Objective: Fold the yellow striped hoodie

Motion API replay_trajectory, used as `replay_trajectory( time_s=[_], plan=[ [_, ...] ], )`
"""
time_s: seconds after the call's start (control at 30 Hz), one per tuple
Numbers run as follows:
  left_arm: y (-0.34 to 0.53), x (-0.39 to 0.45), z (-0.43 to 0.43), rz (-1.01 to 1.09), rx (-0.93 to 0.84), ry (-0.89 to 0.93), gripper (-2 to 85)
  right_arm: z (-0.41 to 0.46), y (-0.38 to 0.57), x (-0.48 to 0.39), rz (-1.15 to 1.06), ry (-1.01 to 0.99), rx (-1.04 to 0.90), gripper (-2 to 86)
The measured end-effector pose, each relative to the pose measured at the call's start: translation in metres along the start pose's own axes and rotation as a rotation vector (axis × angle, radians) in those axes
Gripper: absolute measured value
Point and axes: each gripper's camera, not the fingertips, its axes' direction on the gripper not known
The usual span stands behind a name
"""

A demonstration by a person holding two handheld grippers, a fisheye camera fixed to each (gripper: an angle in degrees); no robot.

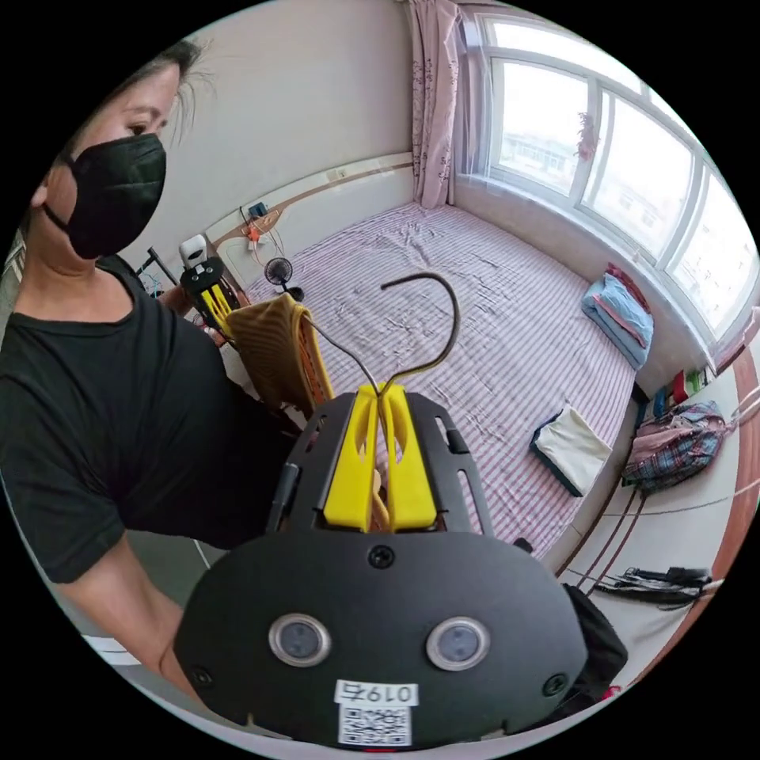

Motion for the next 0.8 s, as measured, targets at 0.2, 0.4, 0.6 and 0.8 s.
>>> replay_trajectory(
  time_s=[0.2,0.4,0.6,0.8],
  plan=[
    [-0.057,-0.080,-0.071,-0.091,-0.060,-0.006,2.3,0.136,-0.046,0.116,-0.104,-0.086,-0.159,-1.0],
    [-0.084,-0.234,-0.066,-0.389,-0.142,-0.027,1.8,0.362,-0.062,0.220,-0.089,-0.024,-0.253,-0.9],
    [-0.089,-0.358,-0.049,-0.673,-0.187,-0.144,1.3,0.540,-0.022,0.268,0.016,0.118,-0.331,-0.8],
    [-0.116,-0.420,-0.046,-0.814,-0.222,-0.244,0.9,0.626,0.055,0.278,0.102,0.219,-0.341,-0.6]
  ],
)
